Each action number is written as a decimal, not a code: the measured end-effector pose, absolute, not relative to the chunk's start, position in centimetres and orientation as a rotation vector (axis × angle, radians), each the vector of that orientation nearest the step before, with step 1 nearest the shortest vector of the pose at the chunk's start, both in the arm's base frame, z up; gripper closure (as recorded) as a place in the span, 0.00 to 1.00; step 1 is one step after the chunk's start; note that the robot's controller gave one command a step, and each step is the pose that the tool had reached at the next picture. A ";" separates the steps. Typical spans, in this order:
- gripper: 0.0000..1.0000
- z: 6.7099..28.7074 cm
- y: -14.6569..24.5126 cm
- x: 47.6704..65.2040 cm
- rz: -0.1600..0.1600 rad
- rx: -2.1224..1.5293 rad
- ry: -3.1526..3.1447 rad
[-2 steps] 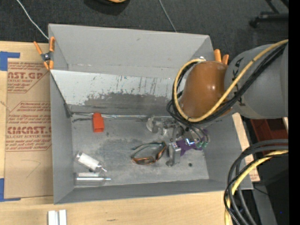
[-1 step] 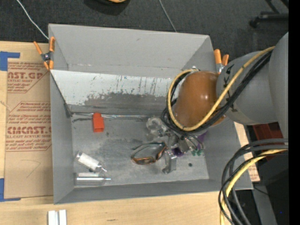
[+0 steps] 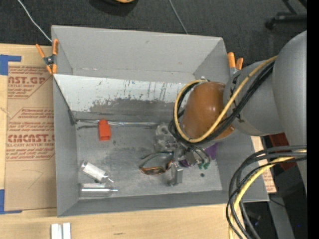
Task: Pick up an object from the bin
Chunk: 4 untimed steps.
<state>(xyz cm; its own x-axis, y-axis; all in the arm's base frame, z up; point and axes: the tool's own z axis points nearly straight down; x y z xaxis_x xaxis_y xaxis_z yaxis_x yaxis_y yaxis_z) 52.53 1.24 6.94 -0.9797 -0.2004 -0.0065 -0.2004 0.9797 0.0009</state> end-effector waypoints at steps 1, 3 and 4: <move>1.00 6.9 0.5 51.8 0.004 -0.285 3.132; 1.00 7.3 0.5 51.7 0.005 -0.286 3.135; 1.00 8.5 0.5 51.7 0.004 -0.287 3.135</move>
Offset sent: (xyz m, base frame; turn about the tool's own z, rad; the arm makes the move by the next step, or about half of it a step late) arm 0.0000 0.0000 0.0000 0.0000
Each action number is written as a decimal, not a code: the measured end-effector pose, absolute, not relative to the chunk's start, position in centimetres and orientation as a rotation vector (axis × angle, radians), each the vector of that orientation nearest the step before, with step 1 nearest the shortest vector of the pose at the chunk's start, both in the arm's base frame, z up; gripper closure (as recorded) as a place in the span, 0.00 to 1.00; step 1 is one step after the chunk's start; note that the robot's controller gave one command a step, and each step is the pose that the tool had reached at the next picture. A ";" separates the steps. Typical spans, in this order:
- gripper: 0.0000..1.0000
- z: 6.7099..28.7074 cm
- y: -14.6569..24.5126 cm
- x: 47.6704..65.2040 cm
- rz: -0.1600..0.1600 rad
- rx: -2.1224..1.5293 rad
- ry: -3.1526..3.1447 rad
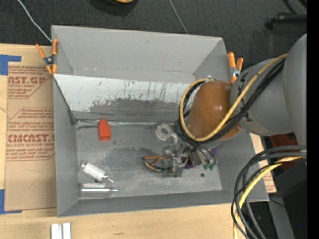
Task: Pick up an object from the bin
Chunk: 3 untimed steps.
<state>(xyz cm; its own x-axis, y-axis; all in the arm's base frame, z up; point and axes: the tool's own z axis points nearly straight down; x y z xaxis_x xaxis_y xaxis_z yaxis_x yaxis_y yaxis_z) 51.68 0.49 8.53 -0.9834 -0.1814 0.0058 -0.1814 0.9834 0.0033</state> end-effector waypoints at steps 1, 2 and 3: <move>1.00 9.7 0.5 51.7 -0.004 0.286 -3.123; 1.00 10.7 0.5 51.8 -0.004 0.287 -3.125; 1.00 11.4 0.5 51.7 -0.004 0.286 -3.121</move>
Offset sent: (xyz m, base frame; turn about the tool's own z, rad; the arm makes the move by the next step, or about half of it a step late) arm 0.0000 0.0001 0.0298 0.0000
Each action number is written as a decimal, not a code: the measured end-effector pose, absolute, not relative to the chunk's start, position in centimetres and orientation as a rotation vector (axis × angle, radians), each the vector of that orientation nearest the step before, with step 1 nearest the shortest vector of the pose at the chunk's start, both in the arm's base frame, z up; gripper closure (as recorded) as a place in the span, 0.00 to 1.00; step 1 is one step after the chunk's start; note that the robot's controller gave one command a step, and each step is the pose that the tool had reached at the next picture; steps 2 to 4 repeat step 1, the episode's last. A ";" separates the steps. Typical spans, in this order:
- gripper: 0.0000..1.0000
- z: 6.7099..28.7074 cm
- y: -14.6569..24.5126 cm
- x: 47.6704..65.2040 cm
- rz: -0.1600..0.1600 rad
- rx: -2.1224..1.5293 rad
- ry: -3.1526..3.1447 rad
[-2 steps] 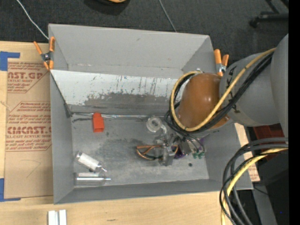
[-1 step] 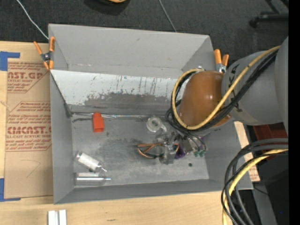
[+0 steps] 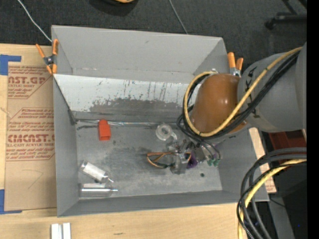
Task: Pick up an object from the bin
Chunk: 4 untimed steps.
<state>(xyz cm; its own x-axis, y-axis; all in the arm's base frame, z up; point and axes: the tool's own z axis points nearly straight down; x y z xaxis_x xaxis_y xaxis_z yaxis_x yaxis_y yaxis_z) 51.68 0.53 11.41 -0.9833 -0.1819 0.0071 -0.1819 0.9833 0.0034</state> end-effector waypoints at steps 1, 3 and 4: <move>1.00 12.8 0.5 51.7 -0.004 0.286 -3.122; 1.00 12.8 0.5 51.7 -0.004 0.286 -3.122; 1.00 12.8 0.5 51.7 -0.004 0.286 -3.122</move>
Offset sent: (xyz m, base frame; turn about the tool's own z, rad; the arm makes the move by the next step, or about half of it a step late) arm 0.0002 0.0000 0.0150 0.0000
